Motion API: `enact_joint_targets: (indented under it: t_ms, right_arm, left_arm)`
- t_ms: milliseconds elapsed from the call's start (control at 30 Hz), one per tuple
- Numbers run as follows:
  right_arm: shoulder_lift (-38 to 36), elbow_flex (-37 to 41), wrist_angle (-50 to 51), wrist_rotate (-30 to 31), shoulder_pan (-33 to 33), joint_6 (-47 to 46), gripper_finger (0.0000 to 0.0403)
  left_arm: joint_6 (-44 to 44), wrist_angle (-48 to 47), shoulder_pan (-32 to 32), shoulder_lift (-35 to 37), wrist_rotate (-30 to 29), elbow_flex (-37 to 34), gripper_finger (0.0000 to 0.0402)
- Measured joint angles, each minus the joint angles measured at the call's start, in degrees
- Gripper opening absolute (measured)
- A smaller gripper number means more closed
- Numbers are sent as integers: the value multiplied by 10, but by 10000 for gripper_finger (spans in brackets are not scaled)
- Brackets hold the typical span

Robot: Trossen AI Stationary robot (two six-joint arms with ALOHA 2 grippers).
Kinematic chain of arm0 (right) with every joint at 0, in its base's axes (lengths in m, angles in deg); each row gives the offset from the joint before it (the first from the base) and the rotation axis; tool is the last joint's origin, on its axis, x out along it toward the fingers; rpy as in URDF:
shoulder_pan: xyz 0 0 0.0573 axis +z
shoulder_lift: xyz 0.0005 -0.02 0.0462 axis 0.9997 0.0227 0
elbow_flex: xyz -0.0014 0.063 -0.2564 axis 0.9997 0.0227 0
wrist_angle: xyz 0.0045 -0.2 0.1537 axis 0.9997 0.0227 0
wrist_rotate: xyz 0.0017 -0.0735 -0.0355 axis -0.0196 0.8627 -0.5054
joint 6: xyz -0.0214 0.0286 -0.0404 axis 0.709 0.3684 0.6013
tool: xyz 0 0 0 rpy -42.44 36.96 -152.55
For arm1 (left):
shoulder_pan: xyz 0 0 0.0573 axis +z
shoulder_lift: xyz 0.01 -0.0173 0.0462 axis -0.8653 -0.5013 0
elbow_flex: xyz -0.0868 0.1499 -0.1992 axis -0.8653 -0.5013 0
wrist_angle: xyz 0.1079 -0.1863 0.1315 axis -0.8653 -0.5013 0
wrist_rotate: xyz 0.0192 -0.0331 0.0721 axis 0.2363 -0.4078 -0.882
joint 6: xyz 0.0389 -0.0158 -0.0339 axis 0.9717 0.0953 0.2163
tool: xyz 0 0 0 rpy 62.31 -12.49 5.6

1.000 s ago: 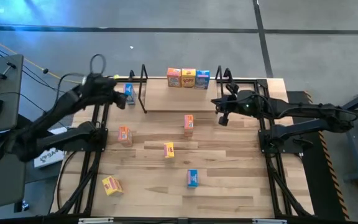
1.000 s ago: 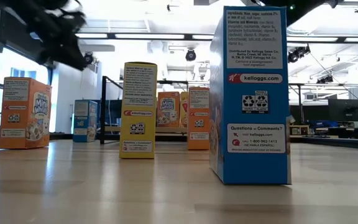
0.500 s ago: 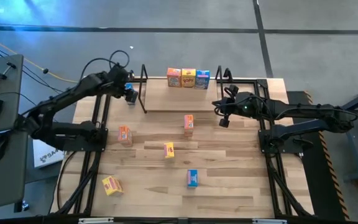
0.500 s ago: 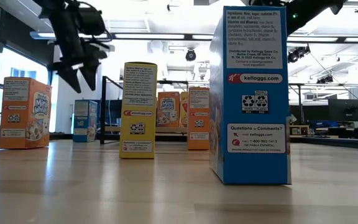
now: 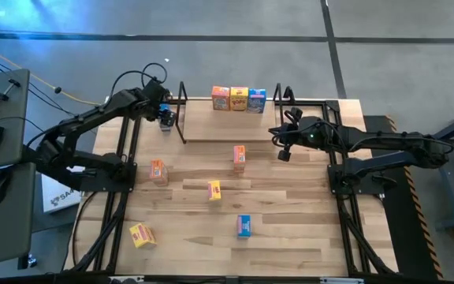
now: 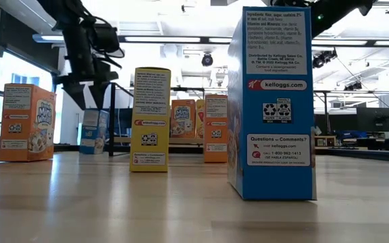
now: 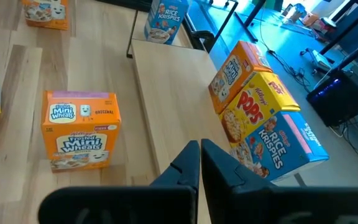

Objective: Stack cereal on shelf
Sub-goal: Put the top blue cereal box aligned with the other blue cereal box on the shelf

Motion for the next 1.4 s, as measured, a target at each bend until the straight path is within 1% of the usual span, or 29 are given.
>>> enact_joint_targets:
  t_ms: [467, 800, 1333, 1400]
  right_arm:
    - [0, 0, -10, 0, 0, 1, 0]
    - [0, 0, -11, -1, 0, 2, 0]
    - [0, 0, -17, -1, 0, 4, 0]
    - [0, 0, -17, -1, 0, 4, 0]
  left_arm:
    - [9, 15, 2, -2, -1, -1, 274]
    - [24, 17, 28, -1, -3, -1, 273]
    - [17, 17, 37, 0, 7, -1, 273]
    - [17, 17, 37, 0, 18, -2, 273]
